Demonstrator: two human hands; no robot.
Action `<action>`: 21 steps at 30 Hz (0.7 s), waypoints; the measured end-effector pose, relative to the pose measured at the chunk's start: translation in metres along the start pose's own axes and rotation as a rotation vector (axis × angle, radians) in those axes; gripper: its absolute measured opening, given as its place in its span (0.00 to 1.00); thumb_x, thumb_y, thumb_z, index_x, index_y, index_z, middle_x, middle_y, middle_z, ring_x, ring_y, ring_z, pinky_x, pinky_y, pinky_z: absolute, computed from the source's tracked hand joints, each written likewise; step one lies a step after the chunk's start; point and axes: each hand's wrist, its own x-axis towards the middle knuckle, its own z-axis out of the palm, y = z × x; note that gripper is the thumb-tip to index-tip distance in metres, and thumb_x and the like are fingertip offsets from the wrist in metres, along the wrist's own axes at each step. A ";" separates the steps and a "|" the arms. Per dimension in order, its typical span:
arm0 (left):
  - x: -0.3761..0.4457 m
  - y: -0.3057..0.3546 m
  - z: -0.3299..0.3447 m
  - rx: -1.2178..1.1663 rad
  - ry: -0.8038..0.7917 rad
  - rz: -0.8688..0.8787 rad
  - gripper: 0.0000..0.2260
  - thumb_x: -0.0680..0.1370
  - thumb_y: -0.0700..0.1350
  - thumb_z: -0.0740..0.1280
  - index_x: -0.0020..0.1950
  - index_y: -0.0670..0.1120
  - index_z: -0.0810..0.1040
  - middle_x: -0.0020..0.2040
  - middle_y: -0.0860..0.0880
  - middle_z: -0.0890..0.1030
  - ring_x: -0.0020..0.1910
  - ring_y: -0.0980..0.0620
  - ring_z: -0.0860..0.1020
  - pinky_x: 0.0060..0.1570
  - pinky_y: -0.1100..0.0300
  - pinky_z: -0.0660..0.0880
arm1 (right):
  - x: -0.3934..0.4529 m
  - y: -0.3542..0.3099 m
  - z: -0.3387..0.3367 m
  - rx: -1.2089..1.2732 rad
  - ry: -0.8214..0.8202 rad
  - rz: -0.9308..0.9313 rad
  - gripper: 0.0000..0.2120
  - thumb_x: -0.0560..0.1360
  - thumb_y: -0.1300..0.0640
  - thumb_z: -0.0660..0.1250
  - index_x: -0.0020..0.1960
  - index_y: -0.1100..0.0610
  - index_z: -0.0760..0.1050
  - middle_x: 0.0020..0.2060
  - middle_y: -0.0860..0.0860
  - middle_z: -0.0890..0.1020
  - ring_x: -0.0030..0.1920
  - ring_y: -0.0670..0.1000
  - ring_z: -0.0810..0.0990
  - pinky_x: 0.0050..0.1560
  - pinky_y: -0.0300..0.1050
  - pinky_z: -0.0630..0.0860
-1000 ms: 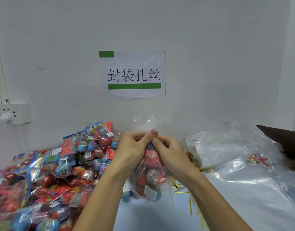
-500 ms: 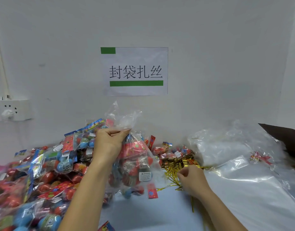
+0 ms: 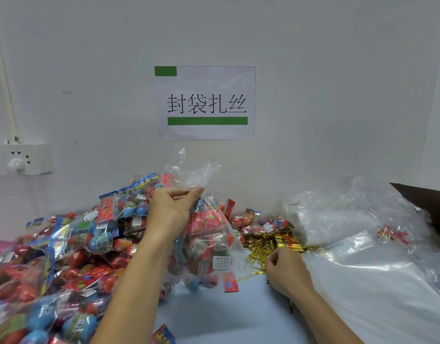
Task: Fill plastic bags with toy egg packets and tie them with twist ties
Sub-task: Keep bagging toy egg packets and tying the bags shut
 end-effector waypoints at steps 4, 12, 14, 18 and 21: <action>-0.002 0.002 0.002 -0.003 -0.004 0.011 0.06 0.72 0.52 0.75 0.42 0.51 0.85 0.36 0.55 0.86 0.37 0.57 0.84 0.41 0.60 0.79 | 0.005 -0.003 -0.011 0.135 0.040 0.000 0.09 0.77 0.61 0.64 0.39 0.56 0.78 0.37 0.50 0.81 0.41 0.51 0.79 0.43 0.46 0.77; -0.014 0.005 0.010 0.026 -0.233 -0.016 0.09 0.73 0.51 0.74 0.34 0.49 0.85 0.28 0.49 0.82 0.25 0.53 0.79 0.28 0.66 0.74 | 0.006 -0.049 -0.066 0.342 0.067 -0.161 0.15 0.77 0.60 0.68 0.31 0.52 0.78 0.27 0.45 0.78 0.30 0.42 0.75 0.27 0.30 0.66; -0.015 0.004 0.013 0.065 -0.280 0.026 0.18 0.74 0.51 0.74 0.25 0.49 0.78 0.23 0.50 0.72 0.22 0.54 0.69 0.26 0.65 0.68 | 0.001 -0.064 -0.081 0.372 0.036 -0.230 0.14 0.78 0.59 0.69 0.33 0.52 0.79 0.28 0.46 0.81 0.30 0.42 0.76 0.28 0.30 0.67; -0.016 0.003 0.020 0.024 -0.338 0.064 0.10 0.74 0.50 0.74 0.34 0.47 0.85 0.23 0.56 0.70 0.20 0.58 0.65 0.23 0.69 0.63 | -0.011 -0.083 -0.100 0.407 0.022 -0.352 0.15 0.78 0.59 0.69 0.32 0.52 0.79 0.25 0.44 0.81 0.26 0.39 0.76 0.28 0.28 0.69; -0.014 -0.001 0.023 0.018 -0.401 0.055 0.10 0.74 0.52 0.74 0.45 0.46 0.88 0.25 0.56 0.71 0.22 0.59 0.65 0.22 0.69 0.62 | -0.014 -0.089 -0.103 0.408 0.034 -0.392 0.14 0.78 0.59 0.69 0.34 0.52 0.79 0.24 0.41 0.79 0.27 0.38 0.77 0.30 0.29 0.69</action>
